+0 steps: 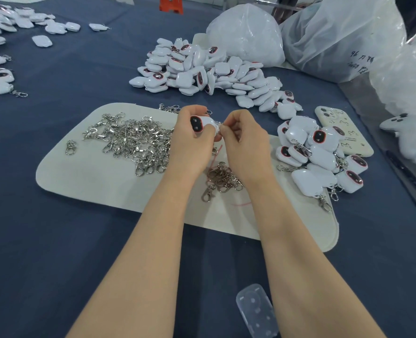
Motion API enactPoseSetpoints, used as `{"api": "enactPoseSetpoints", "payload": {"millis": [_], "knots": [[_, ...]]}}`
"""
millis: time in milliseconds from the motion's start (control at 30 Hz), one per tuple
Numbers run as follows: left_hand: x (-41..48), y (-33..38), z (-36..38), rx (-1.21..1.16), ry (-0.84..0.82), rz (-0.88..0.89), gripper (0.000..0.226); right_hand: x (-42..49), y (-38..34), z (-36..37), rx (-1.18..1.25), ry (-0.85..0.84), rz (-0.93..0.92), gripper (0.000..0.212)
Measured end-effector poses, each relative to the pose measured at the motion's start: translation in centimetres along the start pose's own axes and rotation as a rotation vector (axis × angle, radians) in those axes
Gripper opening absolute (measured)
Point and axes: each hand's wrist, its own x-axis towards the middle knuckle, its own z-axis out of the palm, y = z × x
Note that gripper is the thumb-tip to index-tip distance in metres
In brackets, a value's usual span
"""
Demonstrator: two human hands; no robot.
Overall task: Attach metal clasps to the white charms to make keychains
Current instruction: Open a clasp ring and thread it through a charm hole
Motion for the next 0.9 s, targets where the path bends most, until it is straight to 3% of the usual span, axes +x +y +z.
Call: {"api": "enactPoseSetpoints", "payload": {"millis": [633,767,900], "knots": [[0.14,-0.49,-0.18,0.063,-0.003,0.058,0.030,0.18,0.02,-0.34,0.045,-0.081,0.012,0.014],[0.22,-0.56,-0.23,0.233,0.000,0.136,0.030,0.35,0.15,-0.51,0.115,-0.067,0.092,0.022],[0.23,-0.87,-0.16,0.405,0.026,0.174,0.011,0.42,0.05,-0.44,0.120,-0.075,0.108,0.026]]}}
